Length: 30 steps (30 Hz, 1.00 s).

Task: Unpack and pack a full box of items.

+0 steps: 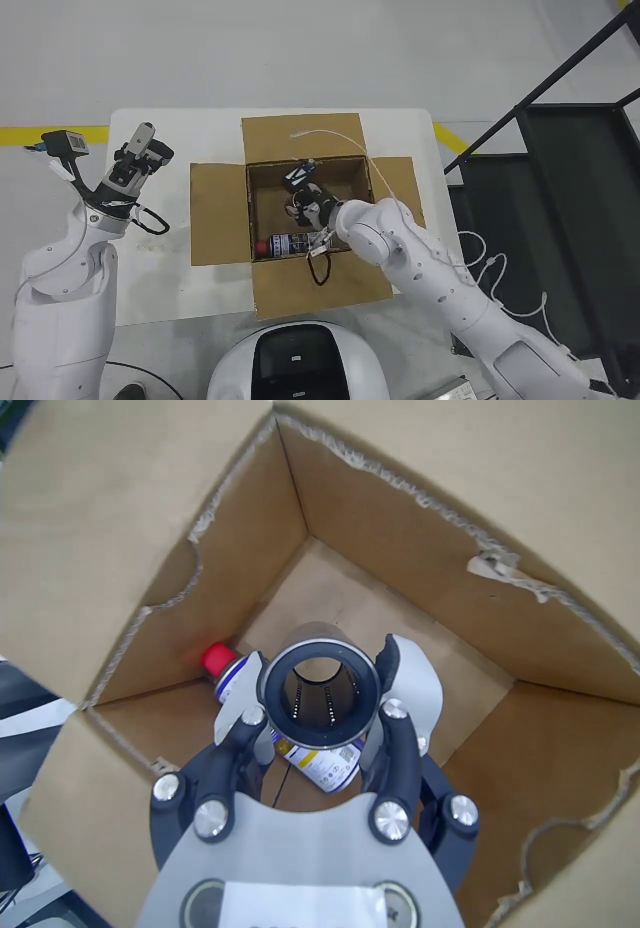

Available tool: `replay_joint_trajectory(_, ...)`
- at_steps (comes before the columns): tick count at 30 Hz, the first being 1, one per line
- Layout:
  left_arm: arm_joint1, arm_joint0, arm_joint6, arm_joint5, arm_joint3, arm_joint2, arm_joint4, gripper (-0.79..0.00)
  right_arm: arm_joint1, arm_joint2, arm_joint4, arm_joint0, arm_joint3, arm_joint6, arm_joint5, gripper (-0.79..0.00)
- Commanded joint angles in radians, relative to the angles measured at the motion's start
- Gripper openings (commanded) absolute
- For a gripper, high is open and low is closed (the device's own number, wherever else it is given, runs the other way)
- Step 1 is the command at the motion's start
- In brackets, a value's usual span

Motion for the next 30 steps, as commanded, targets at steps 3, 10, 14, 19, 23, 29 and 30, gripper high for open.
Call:
replay_joint_trajectory(3,0.000,0.000,0.000,0.000,0.000,0.000,0.000,0.000,0.026,0.110,-0.027,-0.105,-0.134,0.001,-0.001,-0.785)
replay_joint_trajectory(10,0.000,0.000,0.000,0.000,0.000,0.000,0.000,0.000,0.054,0.260,-0.034,-0.259,-0.296,-0.028,-0.017,-0.785)
replay_joint_trajectory(14,0.000,0.000,0.000,0.000,0.000,0.000,0.000,0.000,0.056,0.267,-0.031,-0.267,-0.301,-0.033,-0.023,-0.785)
replay_joint_trajectory(19,0.000,0.000,0.000,0.000,0.000,0.000,0.000,0.000,0.056,0.267,-0.031,-0.267,-0.301,-0.033,-0.023,-0.785)
replay_joint_trajectory(23,0.000,0.000,0.000,0.000,0.000,0.000,0.000,0.000,0.056,0.267,-0.031,-0.267,-0.301,-0.033,-0.023,-0.785)
replay_joint_trajectory(29,0.000,0.000,0.000,0.000,0.000,0.000,0.000,0.000,0.056,0.267,-0.031,-0.267,-0.301,-0.033,-0.023,-0.785)
replay_joint_trajectory(30,0.000,0.000,0.000,0.000,0.000,0.000,0.000,0.000,0.056,0.267,-0.031,-0.267,-0.301,-0.033,-0.023,-0.785)
